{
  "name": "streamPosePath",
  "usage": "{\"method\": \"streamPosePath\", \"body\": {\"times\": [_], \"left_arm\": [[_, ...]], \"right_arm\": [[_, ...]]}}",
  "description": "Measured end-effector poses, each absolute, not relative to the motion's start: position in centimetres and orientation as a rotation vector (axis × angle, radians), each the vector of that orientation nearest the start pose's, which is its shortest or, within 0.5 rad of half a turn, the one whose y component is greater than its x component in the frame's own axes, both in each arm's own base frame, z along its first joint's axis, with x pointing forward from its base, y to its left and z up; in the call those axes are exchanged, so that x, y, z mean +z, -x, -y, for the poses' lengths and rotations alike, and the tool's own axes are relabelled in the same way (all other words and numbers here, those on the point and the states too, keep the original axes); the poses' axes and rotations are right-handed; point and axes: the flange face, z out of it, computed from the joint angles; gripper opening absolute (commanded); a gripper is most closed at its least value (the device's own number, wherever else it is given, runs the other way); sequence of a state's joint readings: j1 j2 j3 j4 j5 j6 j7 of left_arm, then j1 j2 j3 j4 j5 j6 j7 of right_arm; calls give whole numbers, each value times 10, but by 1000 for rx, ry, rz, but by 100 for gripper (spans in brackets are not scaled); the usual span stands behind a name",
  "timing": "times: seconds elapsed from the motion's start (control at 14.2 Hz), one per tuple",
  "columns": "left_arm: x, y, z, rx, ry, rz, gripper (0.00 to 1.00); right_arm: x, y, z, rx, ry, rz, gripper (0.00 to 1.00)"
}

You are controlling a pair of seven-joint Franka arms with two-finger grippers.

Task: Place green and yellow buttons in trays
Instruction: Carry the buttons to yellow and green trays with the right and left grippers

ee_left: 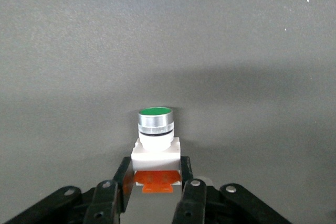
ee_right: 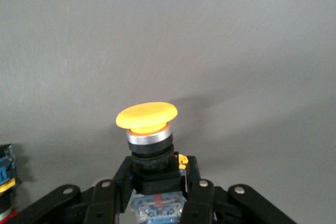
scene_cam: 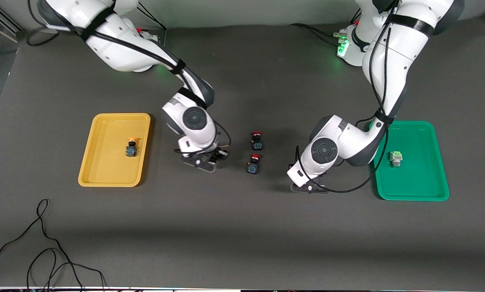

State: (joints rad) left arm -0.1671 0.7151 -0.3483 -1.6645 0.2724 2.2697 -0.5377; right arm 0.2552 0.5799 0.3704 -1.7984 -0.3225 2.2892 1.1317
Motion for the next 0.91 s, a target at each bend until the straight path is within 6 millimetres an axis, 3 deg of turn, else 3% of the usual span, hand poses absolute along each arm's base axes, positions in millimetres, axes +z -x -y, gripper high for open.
{"method": "streamPosePath", "body": {"times": [0.21,0.35,0.49,0.56,0.7,0.91], "left_arm": [[227,-620,297,68,3133,-73,14],[273,-634,283,124,3143,38,14],[328,-641,256,188,3146,157,14],[354,-642,232,220,3124,211,14],[396,-642,166,284,3070,327,14],[426,-636,50,314,3061,348,14]], "right_arm": [[340,-559,-304,97,3161,-367,0],[412,-562,-241,151,3182,-217,0],[465,-559,-171,188,3204,-58,0],[483,-557,-132,208,3205,16,0],[503,-554,-57,244,3186,127,0],[495,-541,30,304,3142,209,0]]}}
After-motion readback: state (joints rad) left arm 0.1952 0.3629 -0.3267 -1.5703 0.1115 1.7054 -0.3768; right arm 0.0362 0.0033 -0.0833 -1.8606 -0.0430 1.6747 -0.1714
